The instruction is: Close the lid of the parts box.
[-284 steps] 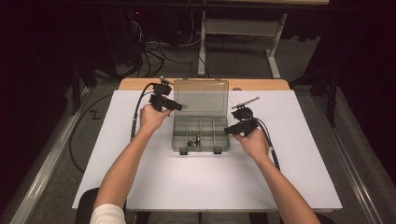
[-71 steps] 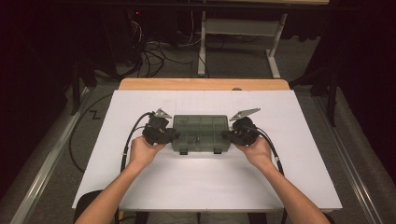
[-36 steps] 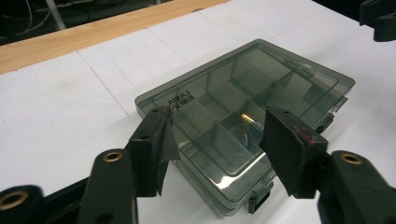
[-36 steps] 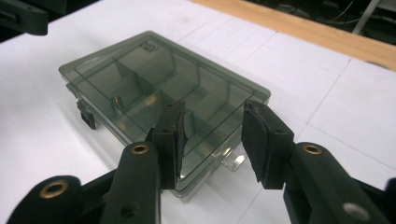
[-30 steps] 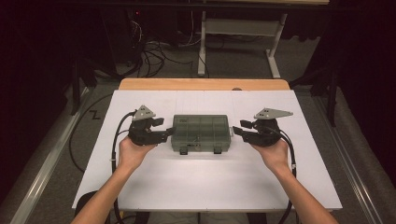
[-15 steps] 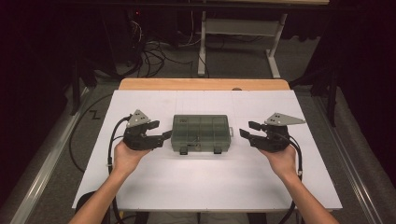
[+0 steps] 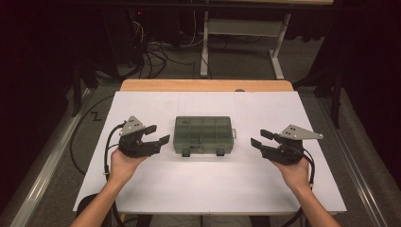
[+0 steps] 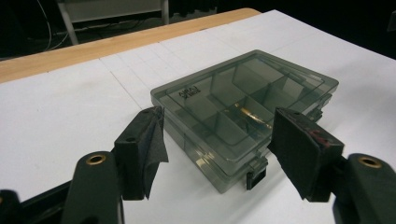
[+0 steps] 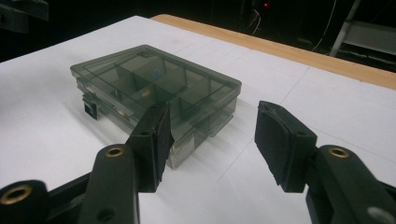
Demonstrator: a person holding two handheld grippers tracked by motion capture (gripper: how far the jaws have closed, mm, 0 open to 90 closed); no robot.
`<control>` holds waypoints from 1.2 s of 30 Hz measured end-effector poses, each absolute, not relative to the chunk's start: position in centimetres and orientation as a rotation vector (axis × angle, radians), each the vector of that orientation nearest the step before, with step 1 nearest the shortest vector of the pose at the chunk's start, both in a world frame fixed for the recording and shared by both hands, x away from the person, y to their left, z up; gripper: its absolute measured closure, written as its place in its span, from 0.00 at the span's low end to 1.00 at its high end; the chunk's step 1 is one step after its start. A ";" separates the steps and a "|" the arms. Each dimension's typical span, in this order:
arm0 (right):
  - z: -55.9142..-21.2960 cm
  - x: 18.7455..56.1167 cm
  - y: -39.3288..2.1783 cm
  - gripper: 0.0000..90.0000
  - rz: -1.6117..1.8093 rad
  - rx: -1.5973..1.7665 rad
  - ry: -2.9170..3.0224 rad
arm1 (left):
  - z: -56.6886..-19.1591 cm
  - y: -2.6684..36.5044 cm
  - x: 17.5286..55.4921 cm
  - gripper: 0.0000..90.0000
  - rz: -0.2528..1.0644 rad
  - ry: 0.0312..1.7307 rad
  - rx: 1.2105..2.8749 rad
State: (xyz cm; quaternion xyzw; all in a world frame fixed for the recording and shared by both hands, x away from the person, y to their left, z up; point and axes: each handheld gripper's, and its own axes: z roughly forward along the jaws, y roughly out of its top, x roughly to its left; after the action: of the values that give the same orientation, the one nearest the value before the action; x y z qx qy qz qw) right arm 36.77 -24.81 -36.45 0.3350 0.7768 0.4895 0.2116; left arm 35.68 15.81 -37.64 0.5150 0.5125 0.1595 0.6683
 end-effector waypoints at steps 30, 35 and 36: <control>-38.8 34.9 -27.1 0.45 1.414 0.922 2.109 | -39.0 16.3 33.7 0.39 0.359 1.117 1.115; -39.3 34.7 -27.3 0.45 1.439 0.919 2.081 | -39.3 16.7 33.3 0.39 0.371 1.111 1.100; -39.4 34.7 -27.4 0.45 1.442 0.919 2.077 | -39.3 16.7 33.3 0.39 0.372 1.111 1.096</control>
State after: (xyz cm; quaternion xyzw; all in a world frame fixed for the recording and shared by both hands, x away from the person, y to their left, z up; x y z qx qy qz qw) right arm 34.74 -27.36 -39.36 0.3331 0.7524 0.5223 0.2238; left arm 33.32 16.73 -39.26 0.4910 0.4978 0.1667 0.6952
